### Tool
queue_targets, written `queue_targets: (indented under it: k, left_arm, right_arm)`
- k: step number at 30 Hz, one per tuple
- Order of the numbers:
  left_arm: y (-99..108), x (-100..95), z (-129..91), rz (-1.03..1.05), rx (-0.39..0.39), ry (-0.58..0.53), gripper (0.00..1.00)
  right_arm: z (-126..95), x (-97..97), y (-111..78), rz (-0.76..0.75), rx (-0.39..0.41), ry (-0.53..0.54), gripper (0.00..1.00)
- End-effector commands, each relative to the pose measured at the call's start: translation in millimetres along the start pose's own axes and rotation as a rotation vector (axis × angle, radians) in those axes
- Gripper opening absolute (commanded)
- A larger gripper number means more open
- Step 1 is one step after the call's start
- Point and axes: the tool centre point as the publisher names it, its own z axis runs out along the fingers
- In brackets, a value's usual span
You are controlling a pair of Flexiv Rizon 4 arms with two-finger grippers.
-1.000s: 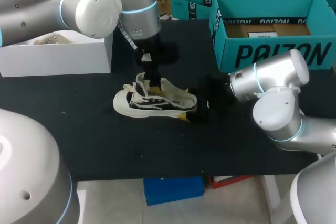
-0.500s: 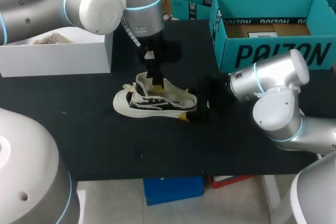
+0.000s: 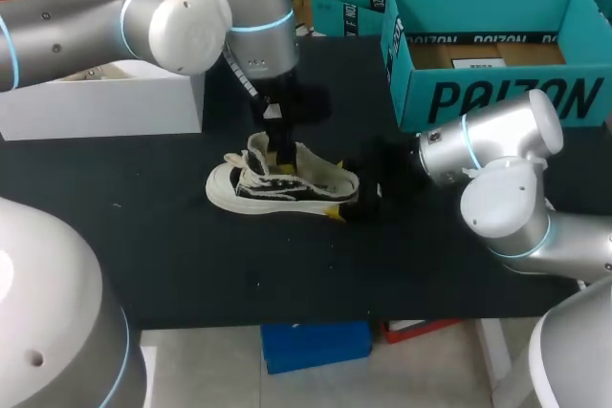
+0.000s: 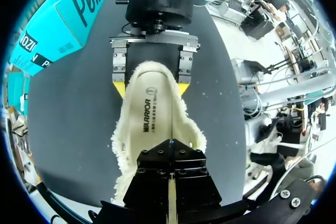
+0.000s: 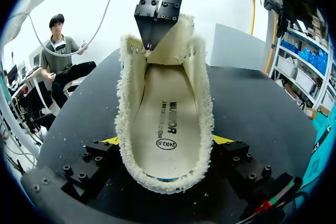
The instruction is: Take the shoe out of the shoebox, open the shoe tongue, remove and reinsert the insole, then place the shoe into the shoebox
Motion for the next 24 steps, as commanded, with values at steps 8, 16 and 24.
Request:
queue_targets:
  k: [8,16,24]
  left_arm:
    - [9.2,-8.5,29.8,-0.03,-0.005,0.037,0.0]
    - [11.2,-4.8,39.0,-0.033,0.009,0.053,0.0]
    - [8.6,5.3,54.6,-0.024,0.023,0.054,0.0]
  right_arm:
    - [0.9,0.3,-2.5,0.001,0.0,0.0,0.0]
    - [0.9,0.3,-2.5,0.001,0.0,0.0,0.0]
    - [0.9,0.3,-2.5,0.001,0.0,0.0,0.0]
